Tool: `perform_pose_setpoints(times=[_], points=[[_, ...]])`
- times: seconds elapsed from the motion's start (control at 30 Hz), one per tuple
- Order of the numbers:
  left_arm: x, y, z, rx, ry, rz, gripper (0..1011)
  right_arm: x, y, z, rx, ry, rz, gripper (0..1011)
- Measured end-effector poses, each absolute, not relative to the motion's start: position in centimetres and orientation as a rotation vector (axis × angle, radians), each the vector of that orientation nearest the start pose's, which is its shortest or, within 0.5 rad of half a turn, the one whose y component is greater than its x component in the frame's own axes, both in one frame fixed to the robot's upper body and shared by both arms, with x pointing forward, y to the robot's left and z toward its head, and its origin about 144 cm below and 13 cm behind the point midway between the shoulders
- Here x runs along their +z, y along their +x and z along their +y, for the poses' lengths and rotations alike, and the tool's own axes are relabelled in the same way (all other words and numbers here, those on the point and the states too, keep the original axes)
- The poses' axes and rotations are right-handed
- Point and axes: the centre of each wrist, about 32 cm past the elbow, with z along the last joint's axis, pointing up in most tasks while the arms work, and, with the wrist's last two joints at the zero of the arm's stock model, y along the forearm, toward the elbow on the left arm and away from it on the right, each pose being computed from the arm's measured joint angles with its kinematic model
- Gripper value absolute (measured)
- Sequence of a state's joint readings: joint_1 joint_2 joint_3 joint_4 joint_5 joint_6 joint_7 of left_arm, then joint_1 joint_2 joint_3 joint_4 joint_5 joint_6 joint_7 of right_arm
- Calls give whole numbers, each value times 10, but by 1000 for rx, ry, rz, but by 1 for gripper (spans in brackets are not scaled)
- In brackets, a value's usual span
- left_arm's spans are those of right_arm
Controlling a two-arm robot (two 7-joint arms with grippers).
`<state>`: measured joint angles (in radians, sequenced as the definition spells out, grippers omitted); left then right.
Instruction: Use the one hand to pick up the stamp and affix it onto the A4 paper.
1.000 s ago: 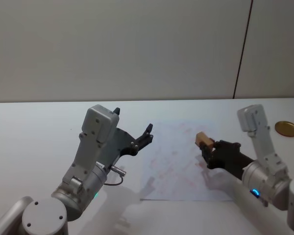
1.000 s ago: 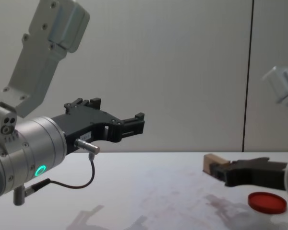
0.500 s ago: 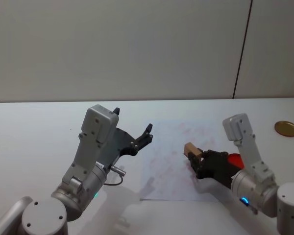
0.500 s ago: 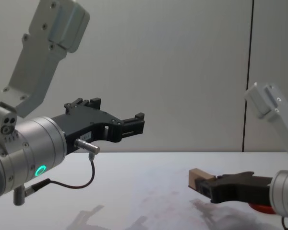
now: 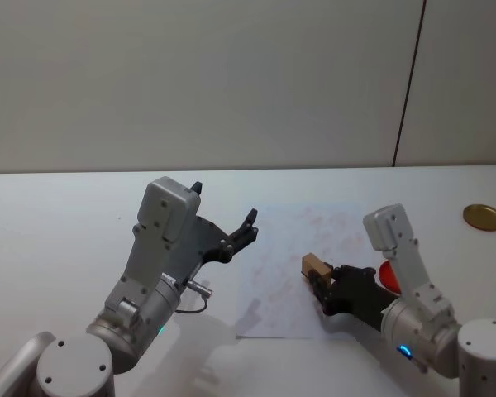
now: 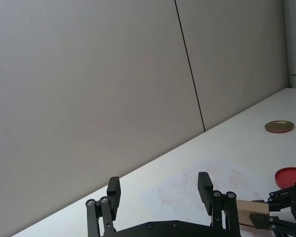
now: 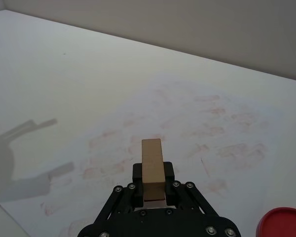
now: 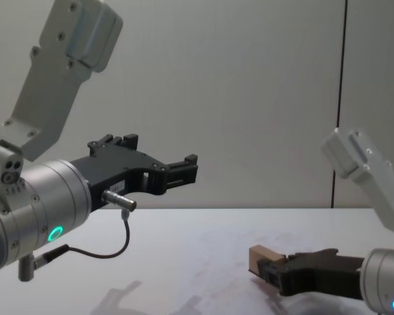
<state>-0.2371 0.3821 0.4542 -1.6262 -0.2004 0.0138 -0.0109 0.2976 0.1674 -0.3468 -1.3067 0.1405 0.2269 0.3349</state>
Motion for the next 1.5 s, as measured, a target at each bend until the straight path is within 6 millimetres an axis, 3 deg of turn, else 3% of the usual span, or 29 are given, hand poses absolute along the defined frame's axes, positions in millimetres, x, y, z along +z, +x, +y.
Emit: perform_pose_setpoints(times=[1.07, 1.5], points=[[1204, 492, 198, 1124, 61, -268, 993, 1147, 533, -180, -947, -342, 124, 219], [1204, 492, 198, 1124, 61, -268, 993, 1160, 534, -195, -997, -261, 126, 219]])
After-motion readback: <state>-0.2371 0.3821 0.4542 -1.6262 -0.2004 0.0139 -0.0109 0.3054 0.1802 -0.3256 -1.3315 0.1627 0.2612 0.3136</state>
